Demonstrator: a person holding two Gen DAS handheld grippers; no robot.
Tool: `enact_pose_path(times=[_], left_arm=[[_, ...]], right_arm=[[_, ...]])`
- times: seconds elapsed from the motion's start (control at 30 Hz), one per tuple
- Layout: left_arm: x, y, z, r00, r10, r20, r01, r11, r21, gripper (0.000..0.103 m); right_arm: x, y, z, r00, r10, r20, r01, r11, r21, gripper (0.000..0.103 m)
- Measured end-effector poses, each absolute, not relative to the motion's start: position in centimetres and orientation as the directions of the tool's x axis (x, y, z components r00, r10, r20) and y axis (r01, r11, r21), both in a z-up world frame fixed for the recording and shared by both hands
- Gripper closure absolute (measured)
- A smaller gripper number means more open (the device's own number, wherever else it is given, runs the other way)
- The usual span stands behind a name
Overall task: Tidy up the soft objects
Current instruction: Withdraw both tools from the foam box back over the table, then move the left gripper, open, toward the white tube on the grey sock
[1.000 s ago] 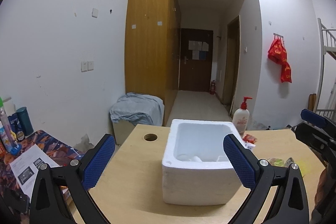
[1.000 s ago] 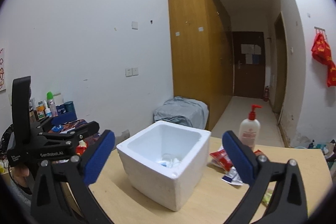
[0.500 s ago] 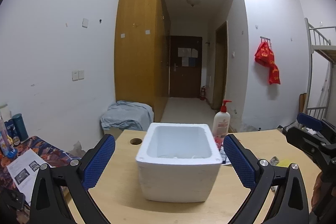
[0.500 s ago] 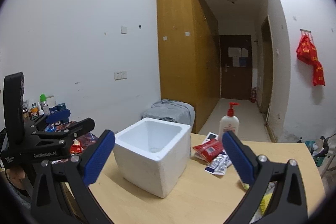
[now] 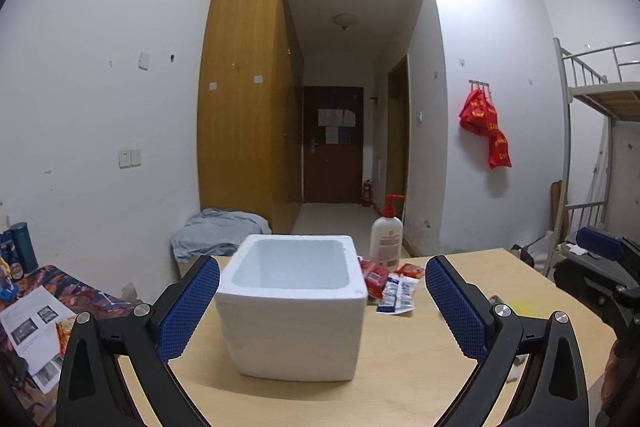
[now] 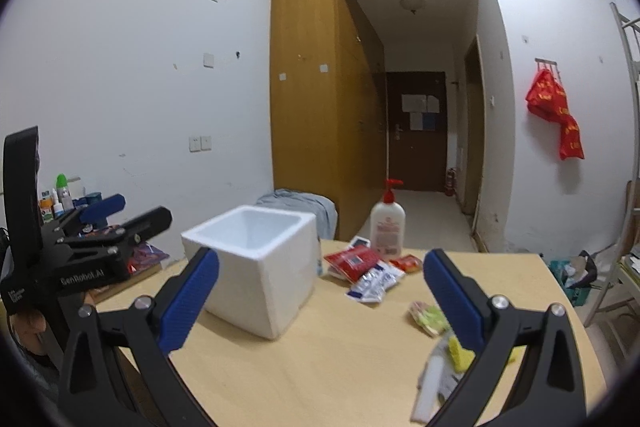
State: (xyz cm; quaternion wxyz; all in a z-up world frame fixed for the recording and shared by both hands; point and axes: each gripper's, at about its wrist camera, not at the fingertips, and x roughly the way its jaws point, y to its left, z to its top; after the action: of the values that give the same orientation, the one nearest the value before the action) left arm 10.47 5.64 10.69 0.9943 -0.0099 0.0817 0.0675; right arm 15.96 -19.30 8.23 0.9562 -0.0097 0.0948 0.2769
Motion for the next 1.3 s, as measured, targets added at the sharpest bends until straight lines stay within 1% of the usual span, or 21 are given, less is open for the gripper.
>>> enact_pose_path(times=[0.13, 0.33, 0.67, 0.97, 1.17, 1.3], left_arm=[[10.3, 4.8, 9.9, 0.981, 0.099, -0.168, -0.103, 0.994, -0.019, 0.000], [9.9, 3.4, 8.2, 0.985, 0.074, -0.156, -0.079, 0.997, -0.024, 0.000], [10.6, 1.0, 5.5, 0.979, -0.027, -0.203, 0.015, 0.998, -0.062, 0.000], [10.9, -0.8, 4.1, 0.969, -0.074, -0.234, 0.059, 0.996, -0.071, 0.000], [11.4, -2.7, 4.1, 0.958, -0.154, -0.244, 0.140, 0.987, -0.072, 0.000], [12.5, -4.4, 4.0, 0.934, -0.218, -0.284, 0.202, 0.976, -0.085, 0.000]], right_arm=[[15.5, -20.5, 7.3, 0.847, 0.496, -0.190, -0.496, 0.867, 0.051, 0.000], [14.7, -22.5, 5.8, 0.851, 0.486, -0.199, -0.478, 0.874, 0.092, 0.000], [14.0, -24.4, 4.7, 0.876, 0.429, -0.222, -0.421, 0.903, 0.087, 0.000], [13.3, -26.1, 3.9, 0.893, 0.384, -0.236, -0.376, 0.923, 0.082, 0.000], [12.6, -27.7, 4.2, 0.915, 0.326, -0.238, -0.317, 0.945, 0.076, 0.000], [12.8, -29.0, 4.3, 0.927, 0.271, -0.259, -0.262, 0.963, 0.068, 0.000]])
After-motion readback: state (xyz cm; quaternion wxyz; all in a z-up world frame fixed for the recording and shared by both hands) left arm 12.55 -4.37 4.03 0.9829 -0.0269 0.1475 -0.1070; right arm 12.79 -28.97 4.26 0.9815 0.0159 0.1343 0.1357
